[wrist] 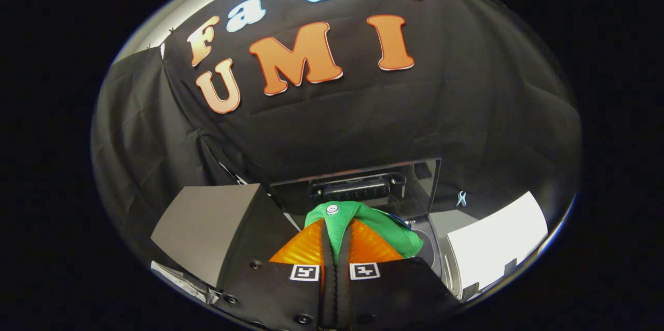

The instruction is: Put the clothes into the washing machine and then close the washing machine lid.

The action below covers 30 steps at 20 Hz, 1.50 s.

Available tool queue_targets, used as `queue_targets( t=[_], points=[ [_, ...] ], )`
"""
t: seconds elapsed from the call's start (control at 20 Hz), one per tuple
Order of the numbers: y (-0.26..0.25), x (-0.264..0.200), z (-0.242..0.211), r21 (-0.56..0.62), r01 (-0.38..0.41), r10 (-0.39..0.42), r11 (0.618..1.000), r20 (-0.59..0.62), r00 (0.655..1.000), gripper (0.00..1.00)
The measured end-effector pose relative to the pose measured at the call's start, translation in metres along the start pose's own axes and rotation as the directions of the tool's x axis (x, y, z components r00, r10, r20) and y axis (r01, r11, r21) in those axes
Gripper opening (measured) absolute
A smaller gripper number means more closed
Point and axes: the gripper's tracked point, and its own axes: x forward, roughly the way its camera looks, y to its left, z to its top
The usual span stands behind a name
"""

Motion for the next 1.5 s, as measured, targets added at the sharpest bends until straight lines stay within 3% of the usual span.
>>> queue_targets(
  t=[0.5, 0.8, 1.5],
  points=[
    [-0.045, 0.065, -0.084, 0.002, 0.023, -0.023, 1.0, -0.165, 0.986, 0.08],
    [-0.067, 0.101, -0.129, -0.106, 0.052, -0.074, 0.993, -0.214, 0.974, 0.08],
    [-0.079, 0.169, -0.203, -0.072, 0.06, -0.083, 0.996, -0.377, 0.923, 0.1]
  ],
)
